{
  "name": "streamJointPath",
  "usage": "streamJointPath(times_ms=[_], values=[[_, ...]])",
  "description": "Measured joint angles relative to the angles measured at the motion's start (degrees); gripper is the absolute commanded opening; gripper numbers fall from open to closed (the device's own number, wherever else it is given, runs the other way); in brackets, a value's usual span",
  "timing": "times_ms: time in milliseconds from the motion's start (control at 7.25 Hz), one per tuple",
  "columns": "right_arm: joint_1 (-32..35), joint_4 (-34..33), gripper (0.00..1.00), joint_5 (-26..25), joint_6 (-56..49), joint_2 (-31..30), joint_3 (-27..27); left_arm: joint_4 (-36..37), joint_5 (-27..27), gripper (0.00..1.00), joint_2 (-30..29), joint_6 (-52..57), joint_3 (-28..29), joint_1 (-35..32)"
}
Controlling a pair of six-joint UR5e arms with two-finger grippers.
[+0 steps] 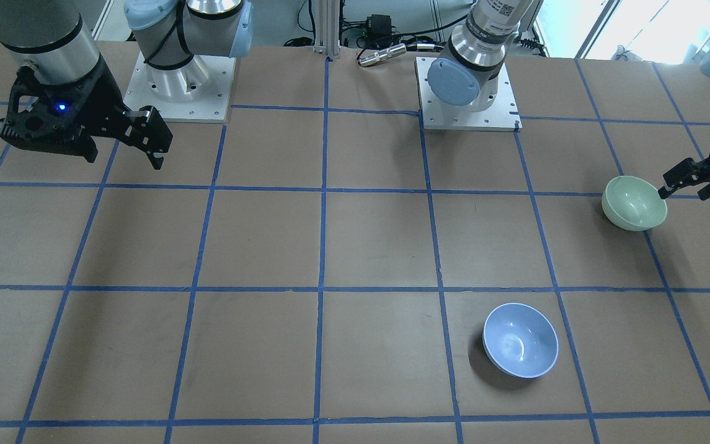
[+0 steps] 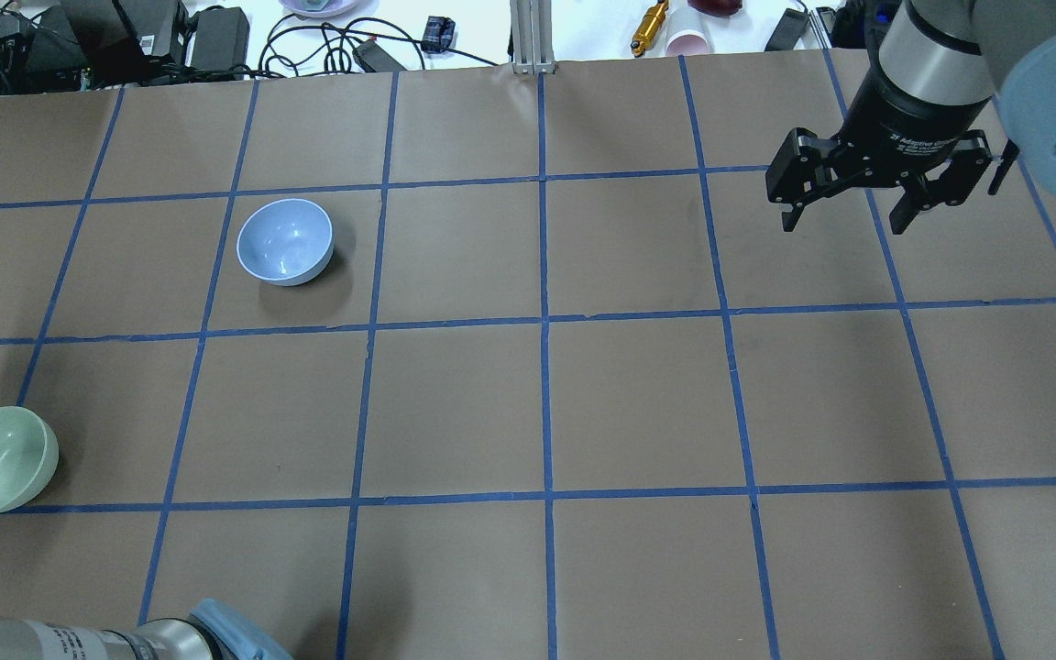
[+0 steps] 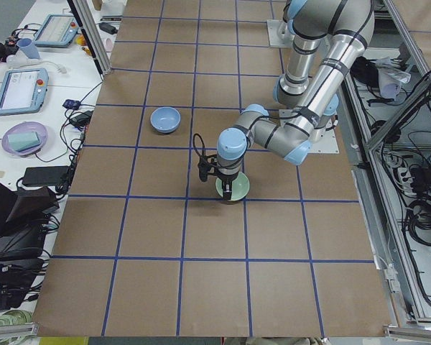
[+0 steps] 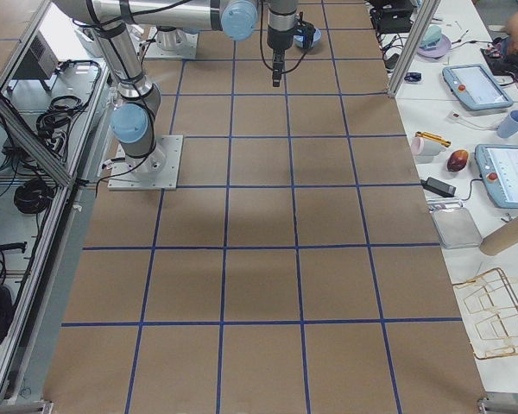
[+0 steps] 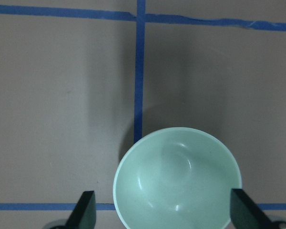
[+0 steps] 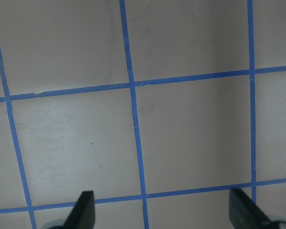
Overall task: Stack green bowl on blue bowl
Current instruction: 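Lower the left gripper over the pale green bowl's rim, then close the left gripper on the pale green bowl's rim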
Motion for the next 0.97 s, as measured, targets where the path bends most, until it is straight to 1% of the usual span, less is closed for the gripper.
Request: streamJointPath(times_ms=[138, 414, 966], values=[[0.0, 0.0, 1.00, 0.0, 0.0, 0.0, 0.0, 0.5, -1.2, 1.00, -2.1, 2.0, 0.0, 1.4], [0.0, 0.0, 1.00, 0.0, 0.0, 0.0, 0.0, 0.7, -1.6, 1.00, -5.2, 4.3, -0.1, 2.7], [0.0, 0.0, 1.00, 0.0, 0.0, 0.0, 0.0, 0.7, -1.5, 1.00, -7.8, 5.6, -0.6, 3.2]])
